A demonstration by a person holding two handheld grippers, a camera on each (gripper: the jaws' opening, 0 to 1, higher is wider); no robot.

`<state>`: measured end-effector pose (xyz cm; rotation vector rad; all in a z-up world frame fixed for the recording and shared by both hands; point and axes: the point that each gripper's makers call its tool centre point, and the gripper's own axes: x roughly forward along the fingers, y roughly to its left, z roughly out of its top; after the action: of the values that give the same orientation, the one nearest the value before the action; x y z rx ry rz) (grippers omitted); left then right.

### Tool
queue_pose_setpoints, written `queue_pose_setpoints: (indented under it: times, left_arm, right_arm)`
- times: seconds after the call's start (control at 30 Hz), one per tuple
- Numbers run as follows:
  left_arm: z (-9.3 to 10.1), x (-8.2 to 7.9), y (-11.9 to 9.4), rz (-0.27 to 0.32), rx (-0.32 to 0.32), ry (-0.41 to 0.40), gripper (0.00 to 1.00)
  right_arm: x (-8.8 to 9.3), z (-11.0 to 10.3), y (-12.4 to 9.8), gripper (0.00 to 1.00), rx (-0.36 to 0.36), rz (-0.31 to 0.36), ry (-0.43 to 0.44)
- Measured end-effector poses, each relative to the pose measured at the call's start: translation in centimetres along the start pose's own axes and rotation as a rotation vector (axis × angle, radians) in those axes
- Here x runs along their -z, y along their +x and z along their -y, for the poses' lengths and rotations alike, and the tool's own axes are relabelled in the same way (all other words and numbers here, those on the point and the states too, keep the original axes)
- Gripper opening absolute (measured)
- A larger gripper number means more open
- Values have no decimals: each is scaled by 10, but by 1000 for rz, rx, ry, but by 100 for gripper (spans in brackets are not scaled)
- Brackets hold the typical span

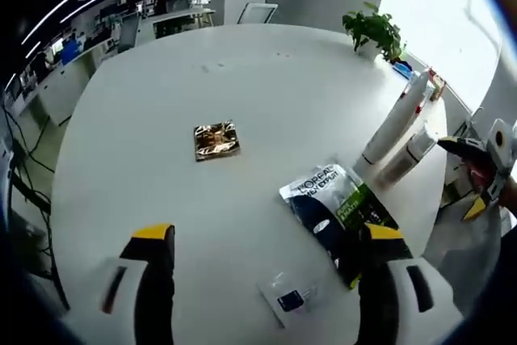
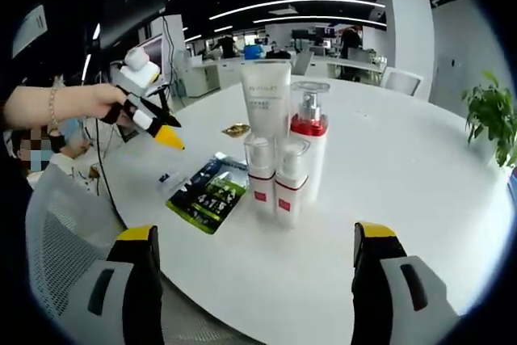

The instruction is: Arrange the skincare products in the storage area until every visible bottle or jar stands upright without overlapping.

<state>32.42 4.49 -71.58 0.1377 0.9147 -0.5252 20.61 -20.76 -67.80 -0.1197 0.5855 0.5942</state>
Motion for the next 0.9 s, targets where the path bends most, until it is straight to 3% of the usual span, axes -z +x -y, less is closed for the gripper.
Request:
queue_pose_setpoints:
  times: [0.43,0.9]
  left_arm:
    - [-9,-24,29,-41,-26,-24,92]
    - [-29,-30,59,-98,-58,-28,89]
  right_arm:
    - [2,0,1,99,-4,-8,17]
    - [7,4,1,98,13,-25,35]
